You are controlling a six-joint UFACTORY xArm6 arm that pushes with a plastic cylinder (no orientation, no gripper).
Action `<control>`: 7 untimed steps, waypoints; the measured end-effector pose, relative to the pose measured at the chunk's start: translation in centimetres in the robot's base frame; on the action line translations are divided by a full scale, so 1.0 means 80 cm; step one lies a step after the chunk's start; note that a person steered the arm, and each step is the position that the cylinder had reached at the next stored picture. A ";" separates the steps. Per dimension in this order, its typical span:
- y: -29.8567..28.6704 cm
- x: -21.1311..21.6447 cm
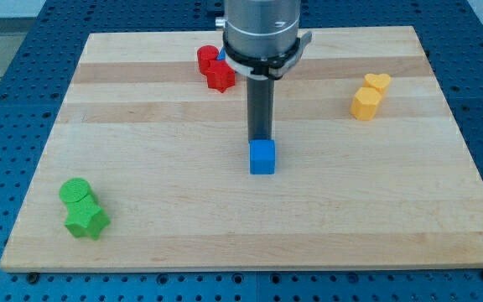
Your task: Push blue cube towards bottom middle end of the board
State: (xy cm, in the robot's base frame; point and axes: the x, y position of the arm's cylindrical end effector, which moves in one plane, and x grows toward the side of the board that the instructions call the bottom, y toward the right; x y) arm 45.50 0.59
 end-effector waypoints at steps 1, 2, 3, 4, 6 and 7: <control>0.000 0.030; 0.005 0.074; 0.033 0.094; 0.074 0.102; 0.082 0.141; 0.035 0.143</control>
State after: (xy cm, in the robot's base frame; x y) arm 56.92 3.40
